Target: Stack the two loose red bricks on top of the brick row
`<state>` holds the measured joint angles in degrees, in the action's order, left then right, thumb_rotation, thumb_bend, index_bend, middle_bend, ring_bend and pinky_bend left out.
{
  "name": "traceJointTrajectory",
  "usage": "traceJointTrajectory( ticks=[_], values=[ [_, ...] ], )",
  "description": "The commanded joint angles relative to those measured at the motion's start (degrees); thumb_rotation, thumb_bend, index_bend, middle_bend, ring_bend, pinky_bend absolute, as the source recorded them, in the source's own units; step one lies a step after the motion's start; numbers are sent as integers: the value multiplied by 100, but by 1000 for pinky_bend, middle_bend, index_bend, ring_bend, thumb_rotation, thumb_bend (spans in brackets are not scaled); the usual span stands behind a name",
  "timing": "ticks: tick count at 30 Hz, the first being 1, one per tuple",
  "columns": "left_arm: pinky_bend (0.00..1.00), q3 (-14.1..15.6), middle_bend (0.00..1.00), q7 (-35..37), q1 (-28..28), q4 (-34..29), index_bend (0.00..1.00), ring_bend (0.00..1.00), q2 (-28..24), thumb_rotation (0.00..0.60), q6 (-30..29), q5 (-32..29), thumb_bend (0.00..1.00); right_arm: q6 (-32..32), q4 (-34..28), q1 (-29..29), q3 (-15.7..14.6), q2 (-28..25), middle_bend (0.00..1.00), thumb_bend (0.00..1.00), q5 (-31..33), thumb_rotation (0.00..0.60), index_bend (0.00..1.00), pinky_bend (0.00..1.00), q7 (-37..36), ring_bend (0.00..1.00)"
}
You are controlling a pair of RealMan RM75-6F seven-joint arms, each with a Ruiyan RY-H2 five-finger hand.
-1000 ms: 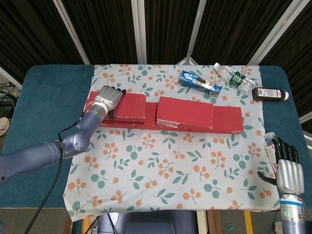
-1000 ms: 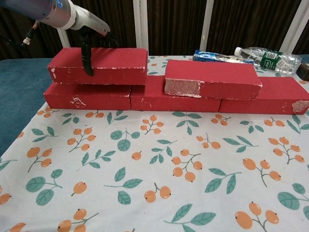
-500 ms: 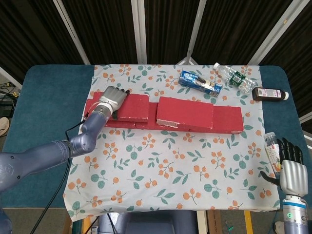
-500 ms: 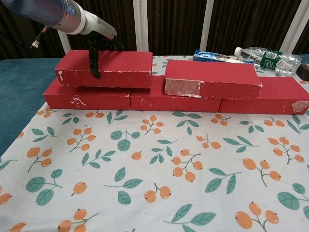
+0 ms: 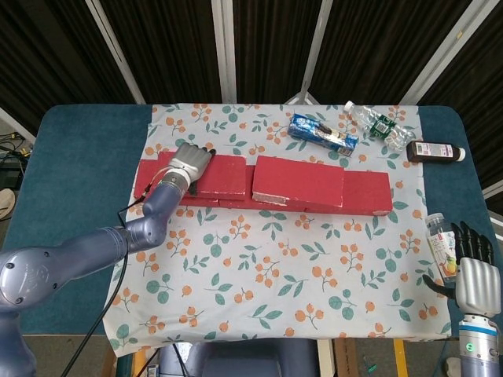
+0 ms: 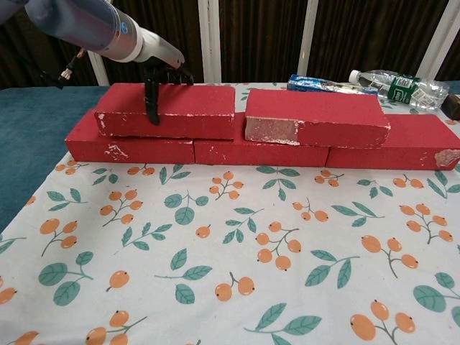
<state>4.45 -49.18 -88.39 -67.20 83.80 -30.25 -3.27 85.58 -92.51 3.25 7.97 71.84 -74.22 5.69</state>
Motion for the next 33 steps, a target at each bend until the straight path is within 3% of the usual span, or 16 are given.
traceJointTrajectory(
  ticks=[1, 33],
  values=[
    [226, 45, 325, 25, -50, 63, 341, 242, 57, 600, 7, -37, 72, -14, 7, 3, 2, 1, 0, 149, -2, 600, 0, 0, -4, 0],
    [224, 295, 316, 80, -489, 190, 340, 242, 322, 600, -54, -416, 72, -69, 49, -2, 48, 12, 0, 149, 7, 600, 0, 0, -77, 0]
  ],
)
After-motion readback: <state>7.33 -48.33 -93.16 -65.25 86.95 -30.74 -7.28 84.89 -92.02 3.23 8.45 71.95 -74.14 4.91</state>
